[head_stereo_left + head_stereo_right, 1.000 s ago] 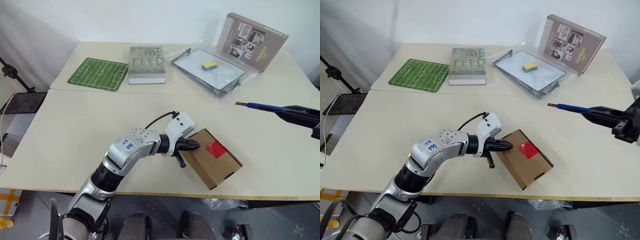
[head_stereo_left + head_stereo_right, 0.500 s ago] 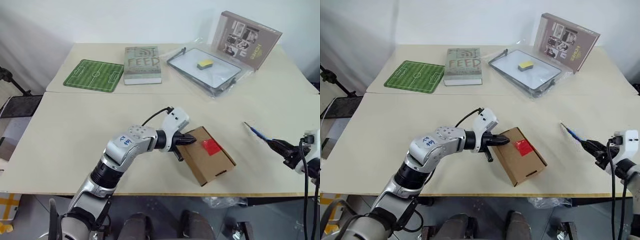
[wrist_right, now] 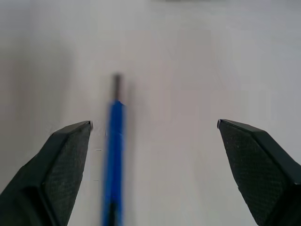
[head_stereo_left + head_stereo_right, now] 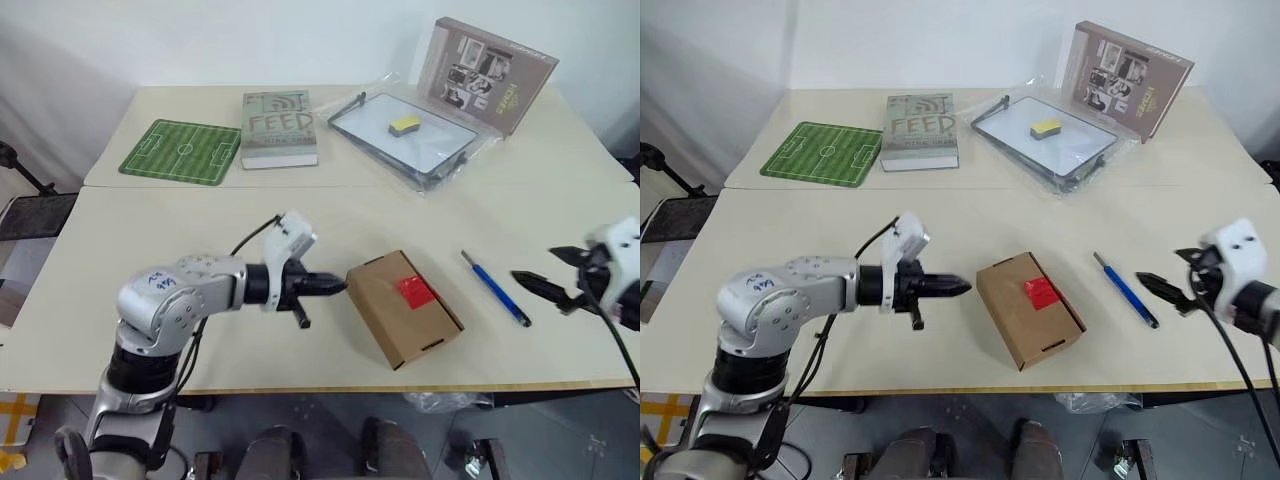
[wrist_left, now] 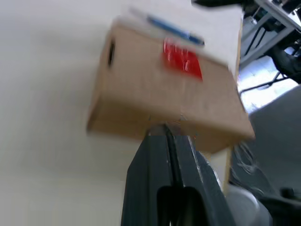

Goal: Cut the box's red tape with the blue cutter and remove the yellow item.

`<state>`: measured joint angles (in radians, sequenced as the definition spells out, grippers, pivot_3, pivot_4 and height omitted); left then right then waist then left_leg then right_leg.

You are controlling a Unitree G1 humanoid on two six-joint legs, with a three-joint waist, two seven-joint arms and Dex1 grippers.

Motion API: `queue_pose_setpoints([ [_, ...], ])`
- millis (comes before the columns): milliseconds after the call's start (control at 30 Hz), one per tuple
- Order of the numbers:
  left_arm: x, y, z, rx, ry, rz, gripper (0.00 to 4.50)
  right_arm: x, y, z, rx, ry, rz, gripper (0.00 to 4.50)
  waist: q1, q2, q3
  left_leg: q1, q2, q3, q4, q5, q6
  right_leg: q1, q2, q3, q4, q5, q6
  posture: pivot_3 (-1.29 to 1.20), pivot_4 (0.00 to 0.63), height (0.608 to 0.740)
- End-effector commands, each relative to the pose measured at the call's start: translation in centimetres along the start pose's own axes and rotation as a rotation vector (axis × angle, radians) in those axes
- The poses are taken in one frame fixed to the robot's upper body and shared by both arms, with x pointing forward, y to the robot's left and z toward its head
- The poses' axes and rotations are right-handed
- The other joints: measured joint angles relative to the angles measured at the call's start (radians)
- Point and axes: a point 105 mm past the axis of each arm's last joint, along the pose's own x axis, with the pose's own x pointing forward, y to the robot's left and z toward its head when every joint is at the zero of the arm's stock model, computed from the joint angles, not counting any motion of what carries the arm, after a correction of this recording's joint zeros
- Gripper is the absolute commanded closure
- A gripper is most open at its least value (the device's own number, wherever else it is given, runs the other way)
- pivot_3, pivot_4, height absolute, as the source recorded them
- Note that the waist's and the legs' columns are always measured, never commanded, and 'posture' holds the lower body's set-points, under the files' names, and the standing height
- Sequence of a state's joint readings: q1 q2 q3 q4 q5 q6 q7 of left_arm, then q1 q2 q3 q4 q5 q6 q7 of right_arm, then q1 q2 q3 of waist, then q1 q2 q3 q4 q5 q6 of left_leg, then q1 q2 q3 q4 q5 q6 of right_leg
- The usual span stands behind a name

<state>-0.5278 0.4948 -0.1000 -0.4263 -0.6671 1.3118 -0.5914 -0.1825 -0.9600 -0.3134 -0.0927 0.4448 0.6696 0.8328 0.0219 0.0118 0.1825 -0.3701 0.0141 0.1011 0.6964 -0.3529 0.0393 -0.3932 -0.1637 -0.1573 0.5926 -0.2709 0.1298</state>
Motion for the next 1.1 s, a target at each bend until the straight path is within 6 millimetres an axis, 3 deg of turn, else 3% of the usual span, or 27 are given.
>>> queue_pose_setpoints([
  [33,1.0,-0.7,-1.5,0.018,0.043,-0.012,4.5,1.6,1.8,0.6,-0.074,0.068,0.086,0.97,0.006,-0.001,0.0,0.0,0.0,0.0,0.0,0.0,0.0,0.0,0.0,0.0,0.0,0.0,0.0,0.0,0.15,0.74],
  [67,1.5,-0.5,-1.8,0.015,0.046,0.0,4.5,2.2,2.4,0.6,-0.096,0.089,0.116,1.47,0.009,-0.001,0.001,-0.001,0.0,-0.001,0.0,0.0,0.0,0.0,0.0,-0.001,-0.001,0.0,0.0,0.0,0.15,0.74],
  [167,2.9,0.0,-2.1,0.02,0.033,0.039,4.5,3.5,3.5,0.7,-0.121,0.107,0.169,2.36,0.017,-0.001,0.001,-0.003,-0.002,-0.003,0.001,0.0,0.0,0.0,-0.001,-0.001,-0.002,0.0,0.0,0.0,0.15,0.74],
  [367,5.6,1.5,-0.3,0.014,-0.089,0.161,4.5,4.5,6.0,1.3,-0.171,0.114,0.298,4.36,0.022,-0.001,0.001,-0.004,-0.002,-0.003,0.001,0.0,0.0,0.0,-0.001,-0.002,-0.003,0.0,0.0,0.0,0.15,0.74],
  [533,6.5,2.0,1.6,0.006,-0.179,0.217,4.5,4.8,8.5,2.5,-0.187,0.092,0.392,4.44,0.022,-0.002,0.001,-0.004,-0.001,-0.003,0.001,0.0,0.0,0.0,-0.001,-0.002,-0.002,0.0,0.001,0.0,0.15,0.74],
  [767,6.8,3.4,2.8,0.024,-0.199,0.244,4.5,5.8,9.4,2.8,-0.189,0.085,0.378,4.44,0.023,-0.002,0.001,-0.004,-0.002,-0.003,0.001,0.0,0.0,0.0,-0.001,-0.003,-0.002,0.0,0.001,0.0,0.15,0.74],
  [967,6.3,4.2,2.9,0.047,-0.189,0.259,4.5,6.6,8.2,2.7,-0.203,0.088,0.295,4.44,0.023,-0.002,0.001,-0.004,-0.002,-0.003,0.001,0.0,0.0,-0.001,-0.001,-0.003,-0.002,0.0,0.001,0.0,0.15,0.74],
  [1100,3.8,5.9,3.5,0.055,-0.229,0.328,4.5,6.1,4.9,4.3,-0.21,0.039,0.12,4.44,0.017,-0.002,0.001,-0.004,-0.001,-0.003,0.001,0.0,0.0,-0.001,-0.001,-0.003,-0.002,0.0,0.001,0.0,0.15,0.74],
])
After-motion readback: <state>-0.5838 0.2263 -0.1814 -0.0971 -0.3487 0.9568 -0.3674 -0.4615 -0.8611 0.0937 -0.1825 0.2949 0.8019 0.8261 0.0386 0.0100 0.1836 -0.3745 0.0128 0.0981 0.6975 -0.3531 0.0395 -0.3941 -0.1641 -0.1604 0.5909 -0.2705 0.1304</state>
